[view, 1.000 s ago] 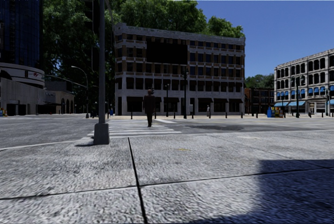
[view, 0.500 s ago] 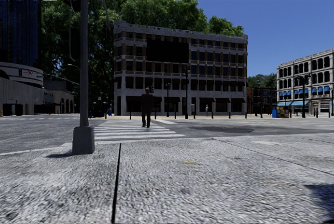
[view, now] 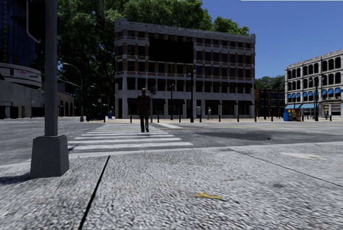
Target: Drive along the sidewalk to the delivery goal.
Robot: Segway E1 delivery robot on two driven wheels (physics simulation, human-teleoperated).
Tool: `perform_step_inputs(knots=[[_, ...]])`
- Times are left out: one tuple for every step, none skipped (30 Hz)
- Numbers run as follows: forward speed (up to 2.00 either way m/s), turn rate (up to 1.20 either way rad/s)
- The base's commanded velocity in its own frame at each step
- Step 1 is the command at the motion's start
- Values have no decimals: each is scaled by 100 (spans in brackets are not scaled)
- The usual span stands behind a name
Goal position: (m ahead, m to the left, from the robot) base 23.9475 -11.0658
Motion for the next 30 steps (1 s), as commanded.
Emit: perform_step_inputs(knots=[[200, 0], [200, 0], [200, 0], [200, 0], [200, 0], [200, 0], [200, 0], [200, 6], [200, 11], [200, 16], [200, 19], [200, 24], [200, 27], [200, 27], [200, 28], [200, 30], [200, 32], [200, 33], [200, 33], [200, 33], [200, 33], [200, 33], [200, 34], [200, 34], [200, 34], [200, 34], [200, 34], [200, 34], [200, 34], [200, 34]])
